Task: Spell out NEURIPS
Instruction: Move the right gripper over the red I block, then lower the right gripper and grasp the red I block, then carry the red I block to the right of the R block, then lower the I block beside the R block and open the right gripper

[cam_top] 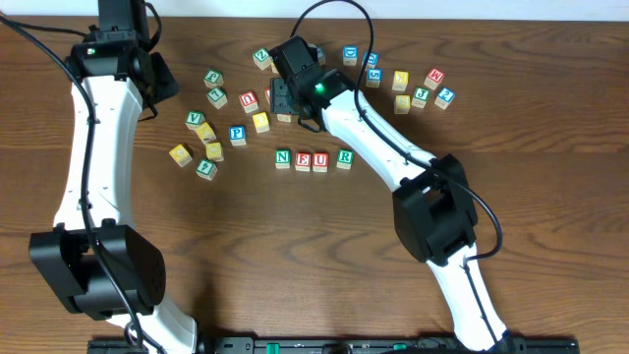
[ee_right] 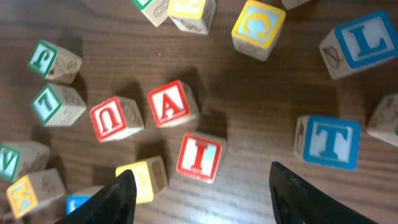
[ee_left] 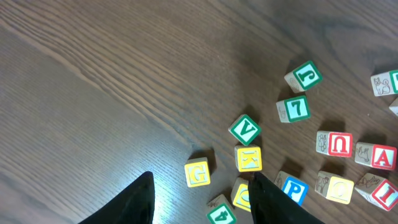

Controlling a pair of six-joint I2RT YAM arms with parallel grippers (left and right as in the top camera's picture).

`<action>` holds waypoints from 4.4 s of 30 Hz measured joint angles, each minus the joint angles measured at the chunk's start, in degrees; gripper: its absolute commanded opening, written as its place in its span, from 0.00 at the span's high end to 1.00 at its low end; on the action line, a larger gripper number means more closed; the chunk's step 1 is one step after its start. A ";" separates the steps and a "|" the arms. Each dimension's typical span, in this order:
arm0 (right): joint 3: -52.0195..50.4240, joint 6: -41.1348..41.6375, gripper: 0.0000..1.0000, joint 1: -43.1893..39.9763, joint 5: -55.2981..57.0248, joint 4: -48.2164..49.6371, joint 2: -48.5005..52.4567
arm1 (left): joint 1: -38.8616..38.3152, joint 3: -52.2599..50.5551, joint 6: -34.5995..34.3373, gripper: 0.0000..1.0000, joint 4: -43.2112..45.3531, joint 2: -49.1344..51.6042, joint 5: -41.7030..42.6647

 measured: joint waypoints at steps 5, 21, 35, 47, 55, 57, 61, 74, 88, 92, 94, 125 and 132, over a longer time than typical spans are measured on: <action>0.00 0.17 0.39 0.11 0.31 1.81 3.06 | -0.02 0.00 0.00 0.51 -0.94 0.00 0.00; 0.00 0.81 0.60 0.11 0.79 4.35 7.23 | -0.02 0.00 0.00 0.52 -1.18 0.00 0.00; 0.00 -0.35 0.76 -0.20 0.92 3.17 7.78 | -0.02 0.00 0.00 0.51 -1.51 0.00 0.00; 0.00 -3.48 0.82 -0.61 1.05 -3.54 3.19 | -0.02 0.00 0.00 0.52 -1.55 0.00 0.02; 0.00 -4.70 0.81 -2.16 0.96 -13.22 -5.99 | -0.02 0.00 0.00 0.51 -1.55 0.00 0.00; 0.02 -4.72 0.81 -3.26 1.01 -16.17 -8.57 | -0.02 0.00 0.00 0.52 -1.55 0.00 0.00; 0.02 -4.74 0.81 -5.75 1.05 -22.77 -12.59 | -0.02 0.00 0.00 0.51 -1.53 0.00 0.00; -2.25 -4.74 0.79 -13.16 1.11 -37.53 -16.24 | -0.02 0.00 0.00 0.51 -1.53 0.00 0.00; -19.19 -4.68 0.77 -13.25 -1.86 -28.22 -16.24 | -0.02 0.00 0.00 0.51 -1.44 0.00 0.00; -22.10 -4.63 0.77 -13.25 -3.21 -26.16 -16.24 | -0.02 0.00 0.02 0.51 -1.42 0.00 0.00; -23.43 -4.63 0.77 -13.25 -3.91 -25.27 -16.24 | -0.02 0.00 0.00 0.51 -1.42 0.00 0.00; -33.48 -2.91 0.62 -11.19 -5.81 -8.26 -16.24 | -0.02 0.00 0.00 0.51 -1.05 0.00 0.00; -33.48 -2.93 0.60 -11.19 -5.81 -8.26 -16.24 | -0.02 0.00 0.00 0.51 -1.05 0.00 0.00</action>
